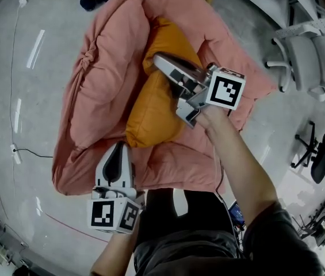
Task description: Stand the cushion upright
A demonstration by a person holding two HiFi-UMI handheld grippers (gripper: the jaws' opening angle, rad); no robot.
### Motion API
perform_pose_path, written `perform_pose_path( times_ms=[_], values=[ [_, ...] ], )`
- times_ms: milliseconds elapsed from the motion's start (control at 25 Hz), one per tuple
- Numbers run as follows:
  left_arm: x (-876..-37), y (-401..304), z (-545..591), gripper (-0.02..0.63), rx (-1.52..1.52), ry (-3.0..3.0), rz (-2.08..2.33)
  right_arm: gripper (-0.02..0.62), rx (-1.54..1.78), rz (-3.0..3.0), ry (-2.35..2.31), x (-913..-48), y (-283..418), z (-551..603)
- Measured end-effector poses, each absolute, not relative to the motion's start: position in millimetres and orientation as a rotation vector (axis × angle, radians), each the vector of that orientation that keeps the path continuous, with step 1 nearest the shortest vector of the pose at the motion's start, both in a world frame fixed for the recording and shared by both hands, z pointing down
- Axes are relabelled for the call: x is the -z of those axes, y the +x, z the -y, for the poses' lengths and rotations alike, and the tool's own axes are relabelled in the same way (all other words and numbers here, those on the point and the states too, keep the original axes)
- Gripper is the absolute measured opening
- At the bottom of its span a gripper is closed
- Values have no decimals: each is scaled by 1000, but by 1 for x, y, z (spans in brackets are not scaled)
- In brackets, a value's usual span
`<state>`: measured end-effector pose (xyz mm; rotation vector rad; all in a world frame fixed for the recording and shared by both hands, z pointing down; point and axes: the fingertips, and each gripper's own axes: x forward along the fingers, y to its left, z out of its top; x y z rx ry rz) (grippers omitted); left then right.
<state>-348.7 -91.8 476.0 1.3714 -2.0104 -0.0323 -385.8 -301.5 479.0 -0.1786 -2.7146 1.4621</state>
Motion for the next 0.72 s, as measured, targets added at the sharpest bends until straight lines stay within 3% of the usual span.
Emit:
perform_pose_path(
  times_ms=[280, 720],
  values=[
    [-403, -327, 130, 20, -56, 1680, 2090, 28, -1369, 2797, -178, -456, -353, 298],
    [-398, -260, 167, 20, -66, 1889, 1869, 26, -951, 2860, 45, -419, -233, 296]
  ],
)
